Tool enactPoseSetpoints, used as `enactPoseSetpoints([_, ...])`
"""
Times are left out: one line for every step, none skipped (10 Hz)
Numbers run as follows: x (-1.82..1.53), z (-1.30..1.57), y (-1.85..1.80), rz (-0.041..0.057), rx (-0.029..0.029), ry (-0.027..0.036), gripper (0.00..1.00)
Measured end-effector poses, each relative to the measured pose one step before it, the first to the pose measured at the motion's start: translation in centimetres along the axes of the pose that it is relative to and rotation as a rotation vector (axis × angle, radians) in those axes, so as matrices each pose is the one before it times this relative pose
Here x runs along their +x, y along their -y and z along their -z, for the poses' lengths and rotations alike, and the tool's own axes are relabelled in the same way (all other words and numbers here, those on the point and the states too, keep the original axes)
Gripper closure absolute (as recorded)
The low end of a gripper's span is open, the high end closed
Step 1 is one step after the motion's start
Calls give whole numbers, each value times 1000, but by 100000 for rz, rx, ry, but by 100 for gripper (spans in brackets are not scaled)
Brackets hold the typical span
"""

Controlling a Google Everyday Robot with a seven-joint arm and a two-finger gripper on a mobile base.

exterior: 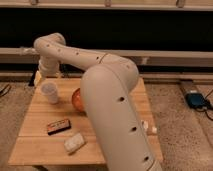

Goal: Place the white sponge in the ceramic cup

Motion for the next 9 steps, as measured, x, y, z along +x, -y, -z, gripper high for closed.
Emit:
enactPoseSetpoints([653,272,136,611,761,-670,20])
enactPoseSetpoints([1237,163,-1003,911,-55,-752,20])
enactPoseSetpoints([1442,261,-659,86,563,-499,20])
enactPoseSetpoints([1907,179,-1171,85,401,-698,20])
enactPoseSetpoints([1515,-86,-1424,270,-194,-910,20])
enactPoseSetpoints([2165,-168,-1859,328,86,-1321,20])
enactPoseSetpoints([2783,-289,-1607,4,667,-1780,20])
enactPoseSetpoints([2226,-201,-1000,-134,395,-1740,20])
enactPoseSetpoints([2461,-349,-867,446,934,-2810,20])
